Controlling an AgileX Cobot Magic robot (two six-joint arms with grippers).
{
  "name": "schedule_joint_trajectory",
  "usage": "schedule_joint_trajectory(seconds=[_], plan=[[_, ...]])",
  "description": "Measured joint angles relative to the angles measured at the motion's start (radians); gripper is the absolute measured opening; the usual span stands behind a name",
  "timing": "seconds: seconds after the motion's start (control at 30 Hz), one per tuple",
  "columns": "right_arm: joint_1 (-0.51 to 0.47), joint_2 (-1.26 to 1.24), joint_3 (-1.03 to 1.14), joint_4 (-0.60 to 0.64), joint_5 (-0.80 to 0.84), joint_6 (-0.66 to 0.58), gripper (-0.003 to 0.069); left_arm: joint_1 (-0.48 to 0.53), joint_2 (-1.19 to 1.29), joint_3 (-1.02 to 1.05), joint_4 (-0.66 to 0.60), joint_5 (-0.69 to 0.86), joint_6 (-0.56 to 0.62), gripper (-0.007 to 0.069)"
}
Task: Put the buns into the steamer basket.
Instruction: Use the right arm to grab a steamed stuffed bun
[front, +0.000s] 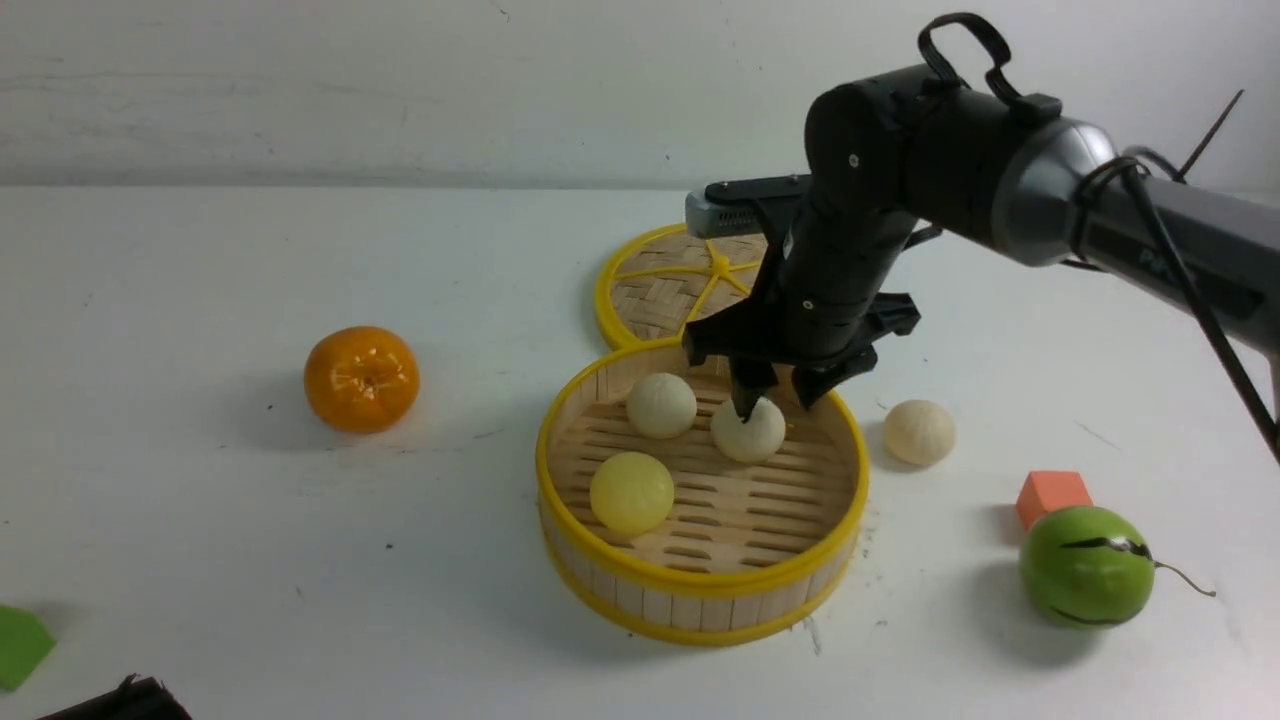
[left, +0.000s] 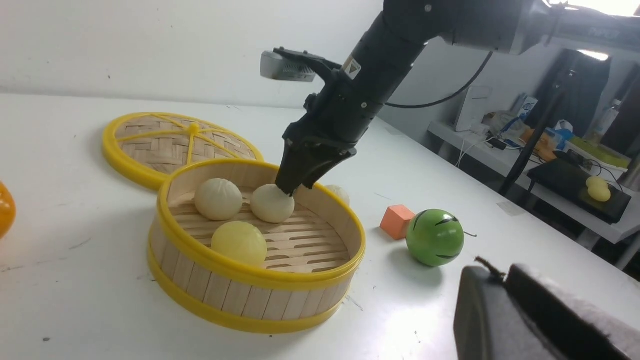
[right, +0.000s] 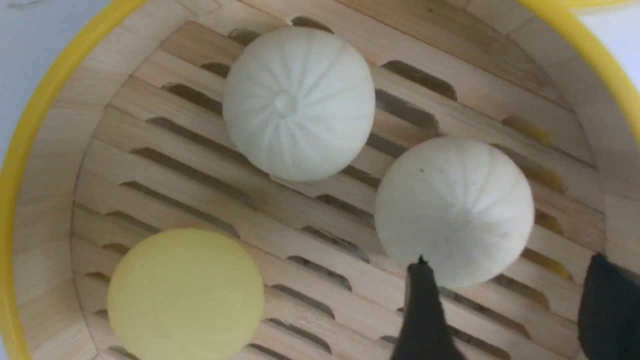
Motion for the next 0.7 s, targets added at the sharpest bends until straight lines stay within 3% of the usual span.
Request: schedule_joint_trajectory(seconds=[0.07,0.2,0.3,0.47,0.7], plan=[[0.000,-0.044,-0.007,-0.050,0.046,0.000,0.0465,0.000,0.000,0.000,0.000,0.000,0.000,0.0048],[-0.013,-0.101,-0.012,-0.149,0.123,-0.001,0.0477,0.000,0.000,0.000,0.000,0.000,0.000,0.0053],[-0.084,-0.119,-0.016,-0.190,0.135,-0.001,0.0477,0.000,0.000,0.000,0.000,0.000,0.000,0.0056],[-0.233,-0.073,-0.010,-0.090,0.143,-0.025,0.0477,0.000,0.000,0.000,0.000,0.000,0.000,0.0056],[-0.294,0.035,-0.003,0.014,0.113,-0.065,0.0477,0.000,0.000,0.000,0.000,0.000,0.000,0.0064]])
